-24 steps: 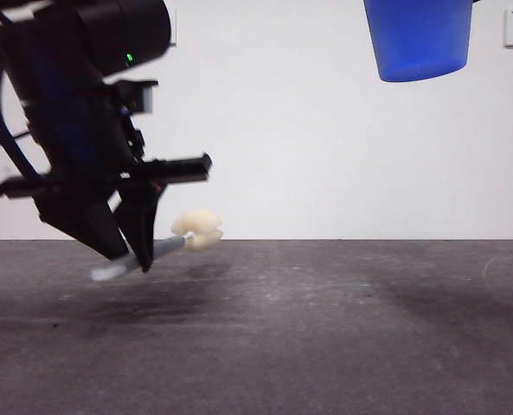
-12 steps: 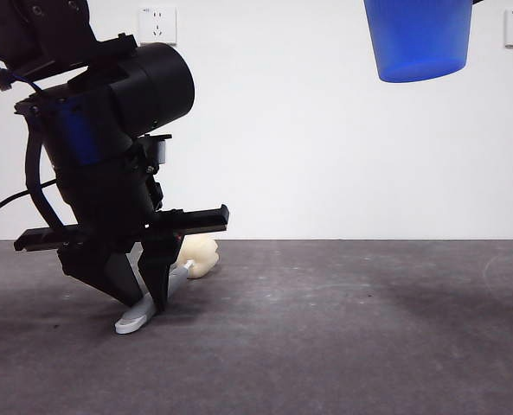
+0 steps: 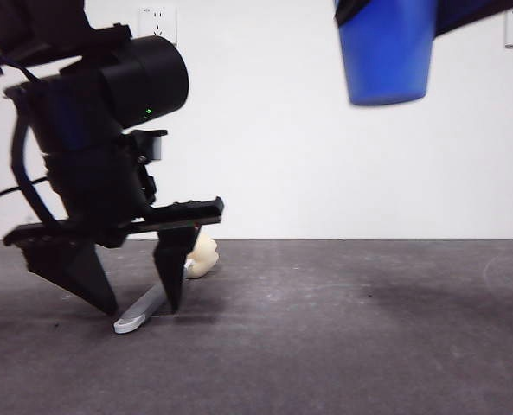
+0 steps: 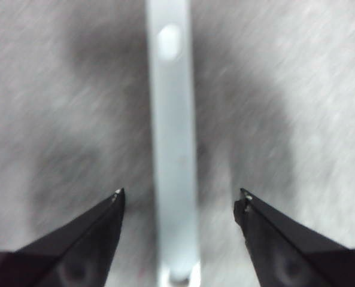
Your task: Pick up the cup brush,pick up the cup,insert the brush into the cup,clean the cup,put the cup brush back,put the cup back to the fixed position on the table
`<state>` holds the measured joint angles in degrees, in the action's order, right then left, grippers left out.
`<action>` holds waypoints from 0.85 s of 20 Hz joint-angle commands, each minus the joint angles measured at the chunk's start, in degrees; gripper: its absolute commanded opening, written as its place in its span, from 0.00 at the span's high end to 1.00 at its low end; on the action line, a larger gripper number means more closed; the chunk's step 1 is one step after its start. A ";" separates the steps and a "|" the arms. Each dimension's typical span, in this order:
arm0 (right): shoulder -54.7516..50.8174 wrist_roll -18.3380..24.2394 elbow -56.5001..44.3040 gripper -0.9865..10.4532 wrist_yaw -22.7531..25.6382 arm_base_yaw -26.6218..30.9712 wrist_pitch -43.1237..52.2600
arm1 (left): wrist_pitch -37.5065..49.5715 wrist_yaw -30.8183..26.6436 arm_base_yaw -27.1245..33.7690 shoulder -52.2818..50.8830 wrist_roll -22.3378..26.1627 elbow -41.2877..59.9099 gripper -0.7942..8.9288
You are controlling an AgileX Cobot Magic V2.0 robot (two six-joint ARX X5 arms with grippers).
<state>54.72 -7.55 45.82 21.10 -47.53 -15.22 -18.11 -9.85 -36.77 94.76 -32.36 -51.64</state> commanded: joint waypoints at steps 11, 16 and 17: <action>28.61 2.71 -11.39 0.93 -18.23 17.38 40.68 | -10.19 7.30 -1.40 -29.33 6.58 0.59 0.59; 38.99 6.25 -11.39 0.93 -18.27 19.21 49.83 | -15.04 7.08 -1.44 -36.33 7.15 0.59 0.59; 40.15 6.82 -11.39 0.93 -18.60 19.45 50.86 | -15.17 6.99 -1.44 -36.83 7.15 0.59 0.59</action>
<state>94.52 -1.98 35.11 2.68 -28.14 34.68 -33.32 -2.59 -38.06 57.87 -26.06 -51.37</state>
